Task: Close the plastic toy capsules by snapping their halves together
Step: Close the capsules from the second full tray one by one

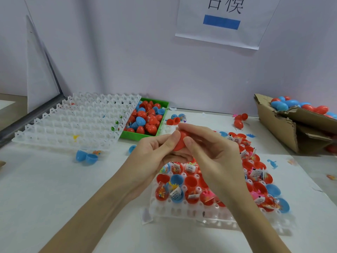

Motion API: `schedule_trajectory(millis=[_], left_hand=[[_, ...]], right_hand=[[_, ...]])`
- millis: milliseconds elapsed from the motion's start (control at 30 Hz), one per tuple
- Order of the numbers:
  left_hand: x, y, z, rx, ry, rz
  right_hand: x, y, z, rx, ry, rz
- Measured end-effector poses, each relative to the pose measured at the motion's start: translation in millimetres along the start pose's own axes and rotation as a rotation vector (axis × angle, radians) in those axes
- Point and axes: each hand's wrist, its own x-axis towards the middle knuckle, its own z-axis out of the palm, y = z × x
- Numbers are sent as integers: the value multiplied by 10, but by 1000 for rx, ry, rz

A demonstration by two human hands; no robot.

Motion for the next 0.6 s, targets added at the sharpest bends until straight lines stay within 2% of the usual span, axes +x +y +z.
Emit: schedule_trajectory(millis=[233,333,467,600], left_hand=[[-33,10,94,-170,-43,-66],[-39,20,124,-280,-28,-119],[-28,57,115,-285,-15,-132],[-8,67,150,-275,-20,-142]], right_hand=[[-67,41,103,10,97,-52],[-97,55,158,-41,79,-82],[-88,65,162,-189,17,-190],[-75,81,122,-365,51,-311]])
